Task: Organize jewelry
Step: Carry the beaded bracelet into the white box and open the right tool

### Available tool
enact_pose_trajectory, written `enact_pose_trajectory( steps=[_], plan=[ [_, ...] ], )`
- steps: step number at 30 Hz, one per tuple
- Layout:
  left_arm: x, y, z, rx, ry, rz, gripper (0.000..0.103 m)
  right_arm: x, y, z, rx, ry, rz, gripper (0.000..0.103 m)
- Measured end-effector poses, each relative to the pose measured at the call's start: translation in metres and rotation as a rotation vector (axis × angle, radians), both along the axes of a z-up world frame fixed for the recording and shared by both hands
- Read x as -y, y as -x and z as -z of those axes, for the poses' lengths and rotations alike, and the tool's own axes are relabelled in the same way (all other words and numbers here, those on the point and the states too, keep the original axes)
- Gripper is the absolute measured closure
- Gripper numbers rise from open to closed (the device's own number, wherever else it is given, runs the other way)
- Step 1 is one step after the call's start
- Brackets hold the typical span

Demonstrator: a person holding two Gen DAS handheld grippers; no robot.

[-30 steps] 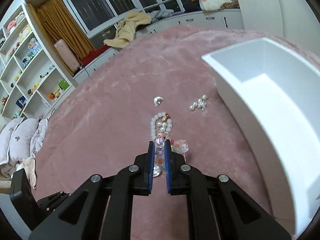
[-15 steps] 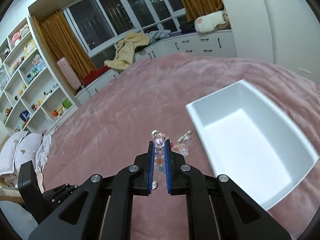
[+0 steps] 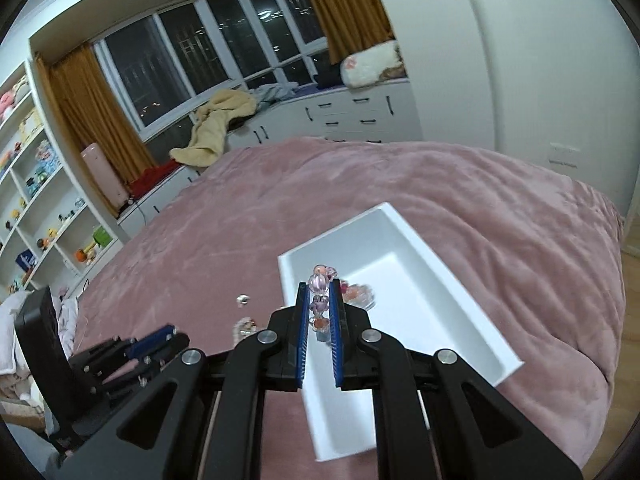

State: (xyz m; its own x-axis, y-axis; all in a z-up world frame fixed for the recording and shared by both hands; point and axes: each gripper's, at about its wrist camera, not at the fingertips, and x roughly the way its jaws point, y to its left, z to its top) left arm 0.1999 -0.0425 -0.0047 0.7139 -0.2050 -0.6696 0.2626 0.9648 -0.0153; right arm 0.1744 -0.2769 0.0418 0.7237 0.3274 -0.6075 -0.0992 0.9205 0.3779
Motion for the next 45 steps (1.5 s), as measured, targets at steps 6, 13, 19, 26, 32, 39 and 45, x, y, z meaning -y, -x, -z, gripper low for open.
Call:
enact_pose_trajectory(
  steps=[6,13,19,26,32,39,45],
  plan=[
    [0.05,-0.038,0.009,-0.029,0.008,0.052,0.078,0.029,-0.008,0.033,-0.059,0.004,0.022,0.093],
    [0.103,-0.083,0.045,-0.114,0.021,0.089,0.078,0.049,-0.027,0.079,-0.132,-0.017,0.018,0.093],
    [0.125,-0.105,0.074,-0.16,0.015,0.108,0.078,0.061,-0.039,0.111,-0.183,-0.032,0.003,0.093],
    [0.132,-0.114,0.096,-0.209,0.035,0.114,0.048,0.069,-0.045,0.11,-0.172,-0.074,-0.017,0.091],
    [0.121,-0.109,0.083,-0.19,0.065,0.103,0.045,0.071,-0.043,0.102,-0.174,-0.081,-0.029,0.077],
    [0.088,-0.089,0.044,-0.116,0.082,0.075,0.029,0.066,-0.035,0.067,-0.119,-0.056,-0.003,0.033],
    [0.053,-0.063,0.018,-0.053,0.041,0.045,0.022,0.056,-0.025,0.032,-0.059,-0.02,0.011,0.024]
  ],
)
